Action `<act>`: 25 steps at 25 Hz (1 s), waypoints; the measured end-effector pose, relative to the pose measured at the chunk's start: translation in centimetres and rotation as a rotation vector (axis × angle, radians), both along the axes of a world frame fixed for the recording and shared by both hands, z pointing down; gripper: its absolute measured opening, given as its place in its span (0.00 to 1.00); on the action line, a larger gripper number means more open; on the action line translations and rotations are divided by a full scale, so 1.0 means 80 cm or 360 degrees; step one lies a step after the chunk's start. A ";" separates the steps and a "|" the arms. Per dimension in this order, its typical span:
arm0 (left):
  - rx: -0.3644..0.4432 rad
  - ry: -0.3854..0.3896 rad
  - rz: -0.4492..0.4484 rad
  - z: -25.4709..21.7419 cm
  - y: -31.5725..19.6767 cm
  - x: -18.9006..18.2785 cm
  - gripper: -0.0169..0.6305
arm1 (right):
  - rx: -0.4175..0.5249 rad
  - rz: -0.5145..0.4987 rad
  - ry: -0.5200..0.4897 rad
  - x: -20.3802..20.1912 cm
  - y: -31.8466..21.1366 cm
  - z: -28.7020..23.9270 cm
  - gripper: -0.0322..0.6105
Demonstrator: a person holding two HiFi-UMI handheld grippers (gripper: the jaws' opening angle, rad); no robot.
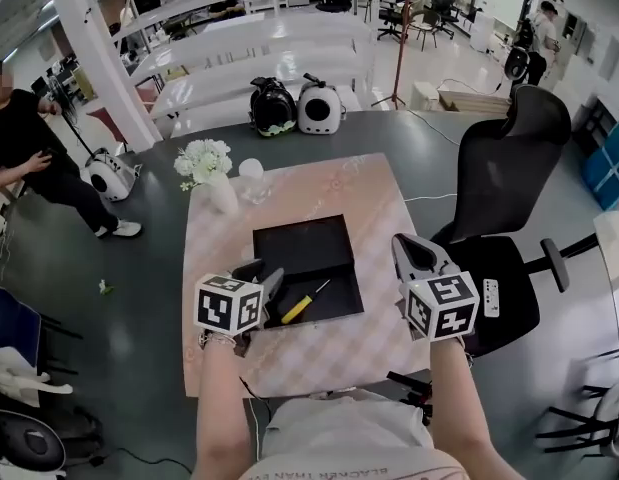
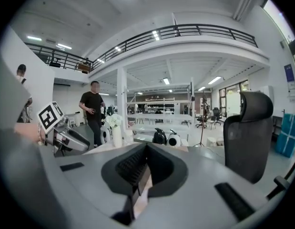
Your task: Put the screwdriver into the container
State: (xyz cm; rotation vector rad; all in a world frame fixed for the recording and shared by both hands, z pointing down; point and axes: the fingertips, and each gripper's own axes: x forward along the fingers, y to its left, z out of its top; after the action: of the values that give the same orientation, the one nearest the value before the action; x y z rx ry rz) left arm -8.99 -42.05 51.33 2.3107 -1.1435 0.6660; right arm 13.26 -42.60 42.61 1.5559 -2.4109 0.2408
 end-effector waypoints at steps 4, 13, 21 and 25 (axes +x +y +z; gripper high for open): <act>0.0371 0.0132 -0.0315 -0.082 -0.014 -0.059 0.10 | 0.0138 -0.0057 -0.0015 -0.020 0.000 -0.049 0.06; 0.1079 0.0148 -0.0547 -0.240 0.006 -0.101 0.04 | 0.0468 -0.0200 0.0061 -0.064 0.022 -0.153 0.06; 0.1591 0.0058 -0.0556 -0.358 0.042 -0.088 0.04 | 0.0782 -0.0244 0.0106 -0.086 0.052 -0.240 0.06; 0.1687 0.0070 -0.0582 -0.389 0.054 -0.091 0.04 | 0.0861 -0.0233 0.0087 -0.090 0.060 -0.260 0.06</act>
State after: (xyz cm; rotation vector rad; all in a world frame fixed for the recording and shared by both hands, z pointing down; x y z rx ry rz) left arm -16.24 -37.72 20.22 2.7112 -2.1829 -0.2220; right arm 6.08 -37.81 21.79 1.5340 -2.6665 -0.5173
